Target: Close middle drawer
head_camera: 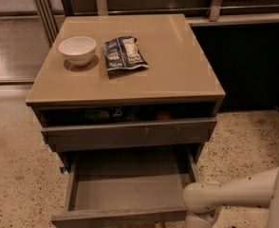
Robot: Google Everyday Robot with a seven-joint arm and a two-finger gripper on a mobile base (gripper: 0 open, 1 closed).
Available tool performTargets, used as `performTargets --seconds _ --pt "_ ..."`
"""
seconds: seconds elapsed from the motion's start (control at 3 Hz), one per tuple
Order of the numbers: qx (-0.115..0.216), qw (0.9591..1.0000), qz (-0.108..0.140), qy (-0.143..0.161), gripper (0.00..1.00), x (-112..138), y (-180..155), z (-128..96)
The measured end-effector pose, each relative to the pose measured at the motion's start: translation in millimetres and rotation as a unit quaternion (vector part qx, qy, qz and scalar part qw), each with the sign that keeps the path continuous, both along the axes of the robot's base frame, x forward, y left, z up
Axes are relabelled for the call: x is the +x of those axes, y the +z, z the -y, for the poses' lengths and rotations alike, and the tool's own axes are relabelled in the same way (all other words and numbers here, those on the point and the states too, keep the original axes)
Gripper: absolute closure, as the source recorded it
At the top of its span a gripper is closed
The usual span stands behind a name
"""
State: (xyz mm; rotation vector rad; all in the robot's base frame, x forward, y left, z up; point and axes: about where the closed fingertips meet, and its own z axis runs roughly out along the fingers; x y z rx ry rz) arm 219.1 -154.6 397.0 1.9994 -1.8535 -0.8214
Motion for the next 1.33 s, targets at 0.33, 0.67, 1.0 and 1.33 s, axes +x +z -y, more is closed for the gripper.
performTargets --seconds 0.33,0.67,1.0,1.33 --pt "0.000 1.0000 0.000 0.000 1.00 0 0 0" --pt "0.013 0.9997 -0.003 -0.021 1.00 34 8 6" --pt "0.014 0.9997 -0.006 -0.017 1.00 29 5 4" --pt "0.017 0.9998 -0.012 -0.009 1.00 19 -3 2"
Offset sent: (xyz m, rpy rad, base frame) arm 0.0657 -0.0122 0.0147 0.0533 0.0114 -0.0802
